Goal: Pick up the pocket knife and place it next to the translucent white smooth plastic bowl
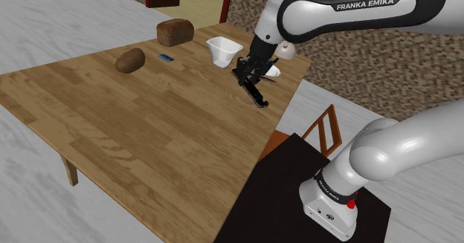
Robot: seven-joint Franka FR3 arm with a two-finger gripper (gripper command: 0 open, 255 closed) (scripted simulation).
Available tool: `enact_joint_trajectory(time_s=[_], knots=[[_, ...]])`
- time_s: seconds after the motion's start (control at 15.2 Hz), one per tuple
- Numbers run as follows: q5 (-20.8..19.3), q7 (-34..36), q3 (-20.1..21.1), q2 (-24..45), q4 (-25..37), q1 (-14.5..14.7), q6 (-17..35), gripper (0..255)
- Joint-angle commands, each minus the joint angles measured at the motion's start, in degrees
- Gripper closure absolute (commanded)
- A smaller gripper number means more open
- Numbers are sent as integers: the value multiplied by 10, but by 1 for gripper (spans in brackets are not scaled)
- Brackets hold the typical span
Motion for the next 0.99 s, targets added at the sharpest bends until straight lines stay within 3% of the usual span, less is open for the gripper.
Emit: enact_joint_trajectory(time_s=[0.0, 0.92], knots=[[-10, -18, -13, 25, 23, -12, 1, 255], [-49, -139, -92, 252, 255, -80, -10, 255]])
